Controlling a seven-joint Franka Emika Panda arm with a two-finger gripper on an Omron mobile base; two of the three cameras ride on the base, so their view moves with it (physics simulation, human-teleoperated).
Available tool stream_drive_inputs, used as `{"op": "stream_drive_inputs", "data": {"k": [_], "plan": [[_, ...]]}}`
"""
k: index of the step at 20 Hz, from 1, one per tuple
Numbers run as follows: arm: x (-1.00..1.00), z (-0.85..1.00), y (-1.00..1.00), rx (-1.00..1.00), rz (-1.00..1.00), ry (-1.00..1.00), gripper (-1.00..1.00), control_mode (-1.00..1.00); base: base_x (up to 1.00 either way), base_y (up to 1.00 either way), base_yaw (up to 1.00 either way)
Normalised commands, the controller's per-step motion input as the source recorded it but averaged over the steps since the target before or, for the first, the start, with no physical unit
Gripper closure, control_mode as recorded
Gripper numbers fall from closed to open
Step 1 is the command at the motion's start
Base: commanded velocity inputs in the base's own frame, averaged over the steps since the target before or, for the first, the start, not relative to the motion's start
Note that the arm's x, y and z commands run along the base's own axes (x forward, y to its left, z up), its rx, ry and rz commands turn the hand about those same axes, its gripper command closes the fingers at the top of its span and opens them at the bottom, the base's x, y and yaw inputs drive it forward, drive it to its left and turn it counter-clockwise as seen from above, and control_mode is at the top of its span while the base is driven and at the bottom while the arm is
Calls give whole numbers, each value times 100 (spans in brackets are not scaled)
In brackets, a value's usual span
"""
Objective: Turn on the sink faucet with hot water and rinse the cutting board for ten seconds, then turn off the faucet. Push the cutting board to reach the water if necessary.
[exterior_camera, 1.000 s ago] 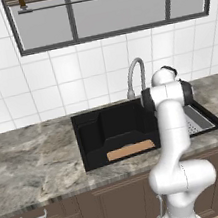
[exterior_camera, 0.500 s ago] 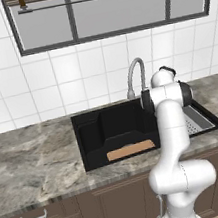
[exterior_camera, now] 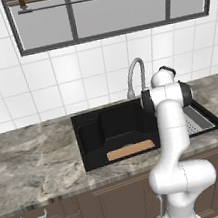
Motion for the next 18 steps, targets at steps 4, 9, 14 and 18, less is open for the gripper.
{"op": "stream_drive_inputs", "data": {"k": [4,9,14,18], "plan": [[7,0,0,0,0,0,-100,-100,0,0,0],[8,-1,0,0,0,0,-100,-100,0,0,0],[6,-1,0,0,0,0,-100,-100,0,0,0],[6,-2,0,0,0,0,-100,-100,0,0,0]]}}
